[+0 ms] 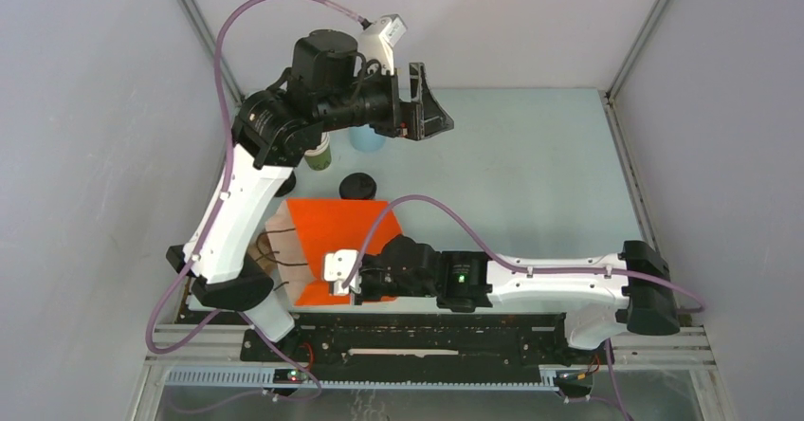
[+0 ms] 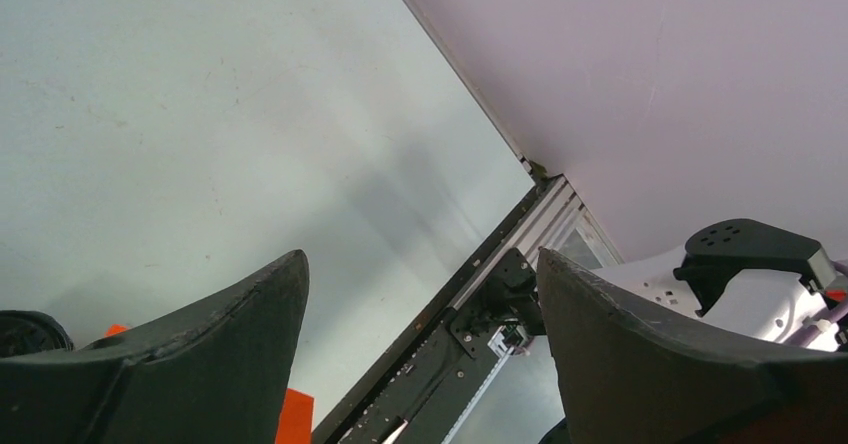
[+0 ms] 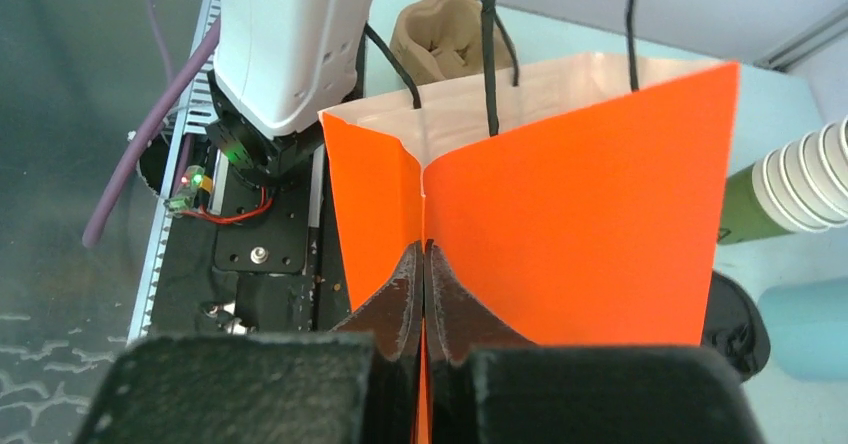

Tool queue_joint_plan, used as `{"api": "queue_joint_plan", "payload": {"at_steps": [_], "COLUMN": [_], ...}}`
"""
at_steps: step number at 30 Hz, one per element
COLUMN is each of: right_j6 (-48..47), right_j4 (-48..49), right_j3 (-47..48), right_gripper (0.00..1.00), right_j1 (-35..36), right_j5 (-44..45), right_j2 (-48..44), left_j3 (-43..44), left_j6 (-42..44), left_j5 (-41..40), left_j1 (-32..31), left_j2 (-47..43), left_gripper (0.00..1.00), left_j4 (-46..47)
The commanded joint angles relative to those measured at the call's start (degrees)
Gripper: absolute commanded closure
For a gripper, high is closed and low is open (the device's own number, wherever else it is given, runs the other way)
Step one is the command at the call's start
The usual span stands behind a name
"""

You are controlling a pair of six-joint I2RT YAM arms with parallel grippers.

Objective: Pack the takeout coffee

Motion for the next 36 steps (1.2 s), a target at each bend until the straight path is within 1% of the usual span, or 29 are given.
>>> {"api": "queue_joint_plan", "payload": {"at_steps": [1, 4, 6, 8, 12, 14, 19, 21, 23, 26, 29, 32, 36], "right_j6": [2.0, 3.4, 6.0, 9.5, 14.9, 18.8, 22.3, 23.5, 23.8, 24.8, 25.5, 26.7, 28.6], "right_j4": [1.1, 0.9, 0.4, 0.2, -4.0, -5.0, -10.5, -12.2, -13.2, -14.2, -14.8, -15.1, -17.7], "right_j3": [-1.1, -4.1, -6.5, -9.6, -15.3, -18.8, -25.8, -29.0, -31.1, -32.7, -33.0, -32.8, -32.0], "right_gripper": [1.00, 1.00, 1.00, 1.00, 1.00, 1.00, 1.00, 1.00, 1.00, 1.00, 1.00, 1.00, 1.00], "right_j1": [-0.7, -1.6, -2.8, -4.5, -7.1, -8.5, -11.9, -14.7, -18.8, -25.9, -31.4, -32.8, -33.4], "right_j5": [4.5, 8.5, 9.9, 10.1, 10.9, 12.0, 17.1, 20.1, 19.8, 18.4, 16.4, 16.1, 18.8], "right_j2": [-5.5, -9.6, -13.2, -17.4, -25.2, -29.3, -39.5, -43.6, -46.9, -49.9, -51.8, -52.9, -52.9], "left_j3": [4.6, 6.7, 6.8, 6.6, 5.4, 3.3, -4.4, -6.8, -8.5, -12.3, -16.0, -18.9, -22.5], "left_j6": [1.2, 0.5, 0.1, -0.1, -0.4, -0.2, -0.3, -0.3, -0.6, -1.6, -2.1, -2.4, -3.3], "left_j5": [-1.9, -3.2, -5.2, -7.5, -10.4, -11.8, -15.4, -16.1, -17.6, -19.0, -17.7, -17.1, -18.4], "left_j1": [0.4, 0.7, 0.9, 1.7, 3.9, 4.4, 4.6, 4.7, 4.9, 5.5, 6.2, 6.4, 7.7], "left_j2": [-0.6, -1.1, -2.4, -4.2, -7.7, -9.9, -13.9, -14.6, -14.8, -15.0, -15.3, -15.2, -14.5], "left_gripper": [0.11, 0.11, 0.10, 0.10, 0.08, 0.09, 0.09, 0.09, 0.09, 0.09, 0.09, 0.08, 0.07], "left_j4": [-0.6, -1.1, -1.1, -1.1, -0.8, -0.7, -0.9, -1.4, -2.7, -4.4, -4.6, -5.3, -7.9]}}
